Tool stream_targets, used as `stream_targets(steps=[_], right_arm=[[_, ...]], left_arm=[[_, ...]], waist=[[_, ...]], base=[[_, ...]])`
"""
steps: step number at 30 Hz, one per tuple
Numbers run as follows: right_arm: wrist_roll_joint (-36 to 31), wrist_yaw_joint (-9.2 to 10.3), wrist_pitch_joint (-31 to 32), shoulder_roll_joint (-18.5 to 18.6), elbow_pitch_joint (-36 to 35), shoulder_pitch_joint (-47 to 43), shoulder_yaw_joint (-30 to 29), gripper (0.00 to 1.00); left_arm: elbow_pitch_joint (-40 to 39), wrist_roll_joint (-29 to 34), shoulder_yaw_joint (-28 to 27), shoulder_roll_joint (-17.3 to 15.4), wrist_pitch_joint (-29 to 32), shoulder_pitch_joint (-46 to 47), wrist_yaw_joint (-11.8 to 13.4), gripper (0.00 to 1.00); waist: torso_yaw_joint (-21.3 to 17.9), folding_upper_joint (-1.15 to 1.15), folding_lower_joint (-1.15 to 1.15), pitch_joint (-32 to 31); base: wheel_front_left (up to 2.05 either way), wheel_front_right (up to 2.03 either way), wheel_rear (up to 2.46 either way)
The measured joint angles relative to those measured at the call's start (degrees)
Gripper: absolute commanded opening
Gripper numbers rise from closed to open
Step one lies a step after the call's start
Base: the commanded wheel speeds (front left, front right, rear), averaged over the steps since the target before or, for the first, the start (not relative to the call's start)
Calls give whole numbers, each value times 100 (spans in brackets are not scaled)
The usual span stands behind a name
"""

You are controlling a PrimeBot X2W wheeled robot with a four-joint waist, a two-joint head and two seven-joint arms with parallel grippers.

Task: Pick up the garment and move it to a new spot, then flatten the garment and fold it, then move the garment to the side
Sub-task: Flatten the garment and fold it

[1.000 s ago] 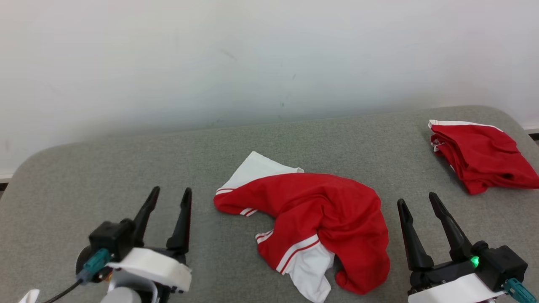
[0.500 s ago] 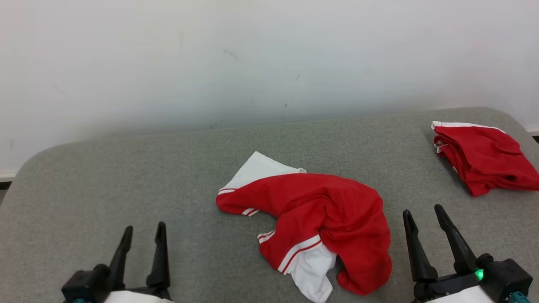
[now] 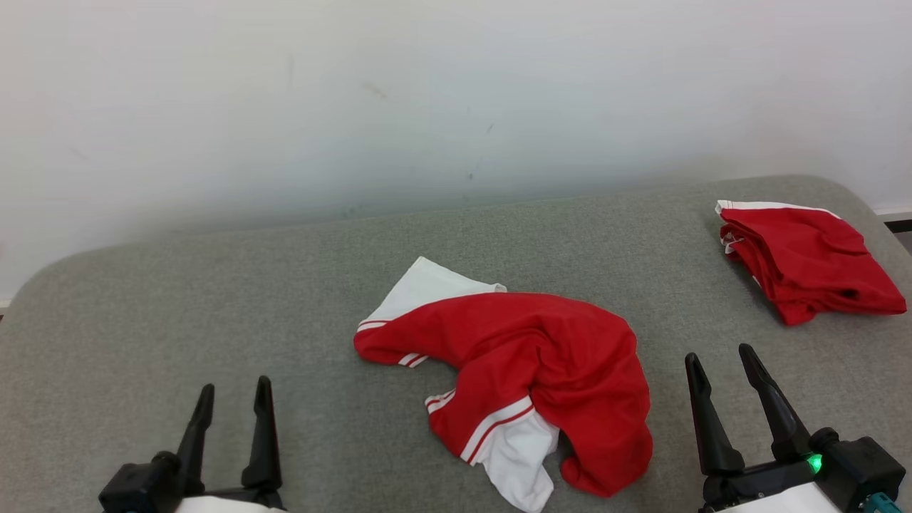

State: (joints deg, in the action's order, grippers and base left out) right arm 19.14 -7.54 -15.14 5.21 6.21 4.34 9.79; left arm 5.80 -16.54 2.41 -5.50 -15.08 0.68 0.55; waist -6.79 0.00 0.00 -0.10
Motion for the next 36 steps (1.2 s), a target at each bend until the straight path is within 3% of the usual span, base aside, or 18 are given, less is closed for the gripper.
stream_targets(steps=[6,13,28,36], right_arm=[[-3,0,0,1,-7,17,12,100],[-44,-1,-1,11,-29,152,15,100],[-97,-1,-1,-99,-125,342,-213,100],[-98,-1,0,-143,-155,378,-220,100]], left_arm=[[100,74,-12,87,1,-4,-214,100],[566,30,565,178,58,143,-563,100],[1592,-575,1289,205,2083,662,-735,100],[1711,-702,1298,171,2238,839,-747,100]], waist=[[-90,0,0,8],[-284,0,0,49],[-1062,0,0,451],[-1334,0,0,653]], base=[[0,0,0],[0,0,0],[0,0,0],[0,0,0]])
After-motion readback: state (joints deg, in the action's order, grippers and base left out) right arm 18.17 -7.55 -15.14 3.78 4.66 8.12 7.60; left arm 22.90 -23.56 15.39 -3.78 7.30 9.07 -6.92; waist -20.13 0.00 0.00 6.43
